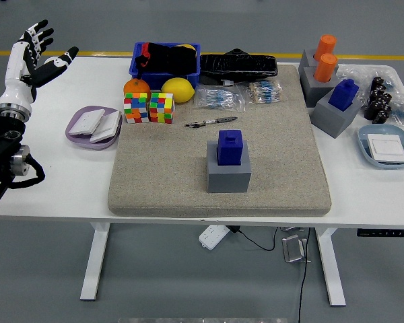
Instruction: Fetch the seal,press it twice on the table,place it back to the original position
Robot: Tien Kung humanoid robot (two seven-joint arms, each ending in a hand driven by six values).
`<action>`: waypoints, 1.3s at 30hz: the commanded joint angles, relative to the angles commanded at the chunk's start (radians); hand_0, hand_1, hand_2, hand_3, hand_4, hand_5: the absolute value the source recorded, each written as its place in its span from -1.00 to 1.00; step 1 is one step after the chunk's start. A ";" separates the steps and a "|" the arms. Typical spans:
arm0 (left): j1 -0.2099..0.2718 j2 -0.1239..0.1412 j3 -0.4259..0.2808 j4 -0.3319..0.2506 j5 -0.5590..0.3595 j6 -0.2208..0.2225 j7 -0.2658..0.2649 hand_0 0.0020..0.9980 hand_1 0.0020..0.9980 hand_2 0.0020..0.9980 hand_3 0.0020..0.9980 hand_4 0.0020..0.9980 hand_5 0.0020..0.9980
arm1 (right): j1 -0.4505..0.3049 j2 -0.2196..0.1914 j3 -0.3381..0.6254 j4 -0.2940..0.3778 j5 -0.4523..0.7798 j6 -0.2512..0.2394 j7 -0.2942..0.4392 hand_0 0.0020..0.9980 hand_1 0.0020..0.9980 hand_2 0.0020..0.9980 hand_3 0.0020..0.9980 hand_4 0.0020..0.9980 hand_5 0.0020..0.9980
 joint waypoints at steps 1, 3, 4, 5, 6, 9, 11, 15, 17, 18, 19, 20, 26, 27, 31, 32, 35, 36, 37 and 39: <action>-0.001 0.000 0.000 -0.001 0.000 0.000 0.000 0.84 0.75 0.76 0.82 0.75 -0.56 | 0.000 0.000 0.000 0.000 0.001 -0.001 0.000 0.77 0.49 0.46 0.50 0.71 0.09; -0.001 0.001 -0.001 -0.002 0.001 0.001 -0.001 0.84 0.75 0.76 0.82 0.75 -0.56 | 0.000 -0.001 0.001 0.000 0.002 -0.002 0.000 0.77 0.49 0.46 0.50 0.71 0.09; -0.001 0.001 -0.001 -0.002 0.001 0.001 -0.001 0.84 0.75 0.76 0.82 0.75 -0.56 | 0.000 -0.001 0.001 0.000 0.002 -0.002 0.000 0.77 0.49 0.46 0.50 0.71 0.09; -0.001 0.001 -0.001 -0.003 0.001 0.001 -0.001 0.83 0.75 0.76 0.82 0.74 -0.57 | 0.000 -0.001 0.000 0.000 0.002 -0.002 0.000 0.77 0.49 0.46 0.50 0.71 0.09; -0.001 0.002 -0.001 -0.003 0.001 0.001 0.000 0.83 0.75 0.76 0.82 0.74 -0.57 | 0.000 -0.001 -0.002 0.000 0.003 -0.002 0.000 0.77 0.49 0.46 0.50 0.71 0.09; -0.001 0.003 -0.002 -0.005 0.002 0.002 0.000 0.83 0.75 0.76 0.82 0.74 -0.57 | 0.000 -0.002 -0.006 0.000 0.006 -0.002 0.000 0.77 0.49 0.46 0.50 0.71 0.09; -0.001 0.003 -0.003 -0.006 0.003 0.002 0.001 0.83 0.74 0.75 0.82 0.73 -0.61 | 0.001 -0.002 -0.010 0.000 0.009 -0.002 0.000 0.77 0.49 0.46 0.50 0.71 0.09; -0.001 0.004 -0.001 -0.004 0.002 0.002 0.001 0.83 0.74 0.75 0.82 0.73 -0.61 | 0.004 -0.006 -0.027 0.000 0.023 -0.002 0.003 0.77 0.49 0.46 0.50 0.71 0.09; -0.002 0.002 0.001 -0.003 0.002 0.002 0.002 0.83 0.74 0.75 0.82 0.72 -0.63 | 0.003 -0.008 -0.025 0.000 0.022 -0.002 0.000 0.77 0.49 0.46 0.50 0.71 0.09; -0.003 0.002 0.001 -0.003 0.002 0.002 0.001 0.83 0.74 0.75 0.82 0.72 -0.63 | 0.002 -0.008 -0.021 0.000 0.020 -0.002 -0.002 0.77 0.49 0.46 0.50 0.71 0.09; -0.003 0.002 0.000 -0.004 0.002 0.002 0.001 0.83 0.74 0.75 0.82 0.72 -0.63 | 0.001 -0.008 -0.019 0.000 0.018 -0.002 -0.004 0.77 0.49 0.46 0.50 0.71 0.09; -0.003 0.002 0.000 -0.004 0.002 0.002 0.001 0.83 0.74 0.75 0.82 0.72 -0.63 | 0.001 -0.008 -0.018 0.000 0.017 -0.001 -0.005 0.77 0.49 0.46 0.50 0.71 0.09; 0.000 0.004 0.000 -0.004 0.002 0.002 0.003 0.83 0.74 0.75 0.82 0.72 -0.64 | 0.002 -0.004 -0.010 0.000 0.012 -0.003 -0.007 0.77 0.50 0.47 0.50 0.70 0.09; 0.000 0.004 0.000 -0.004 0.002 0.001 0.004 0.83 0.74 0.75 0.82 0.72 -0.64 | 0.002 -0.003 -0.011 0.000 0.013 -0.002 -0.006 0.77 0.50 0.47 0.50 0.70 0.09; 0.001 0.004 0.003 -0.006 0.003 0.000 0.005 0.83 0.74 0.75 0.82 0.71 -0.65 | 0.006 -0.005 -0.028 0.000 0.026 -0.002 -0.005 0.77 0.50 0.47 0.50 0.70 0.08; 0.001 0.004 0.005 -0.006 0.004 0.000 0.006 0.83 0.74 0.75 0.82 0.71 -0.65 | 0.007 -0.006 -0.031 0.000 0.027 -0.002 -0.005 0.77 0.50 0.47 0.50 0.70 0.08; 0.003 0.006 0.007 -0.007 0.004 0.000 0.006 0.83 0.74 0.75 0.81 0.71 -0.67 | 0.006 -0.009 -0.034 0.000 0.029 -0.003 -0.003 0.77 0.50 0.47 0.50 0.69 0.08; 0.003 0.007 0.007 -0.007 0.004 0.000 0.006 0.83 0.74 0.75 0.81 0.71 -0.67 | 0.007 -0.010 -0.035 0.000 0.028 -0.003 -0.003 0.77 0.50 0.47 0.50 0.69 0.08; 0.003 0.007 0.007 -0.008 0.004 0.000 0.006 0.83 0.74 0.75 0.81 0.71 -0.67 | 0.007 -0.010 -0.035 0.000 0.028 -0.003 -0.004 0.77 0.50 0.47 0.50 0.69 0.08; 0.002 0.008 0.009 -0.008 0.005 -0.001 0.008 0.83 0.74 0.75 0.81 0.71 -0.67 | 0.006 -0.009 -0.031 0.000 0.025 -0.003 -0.006 0.77 0.50 0.47 0.50 0.69 0.08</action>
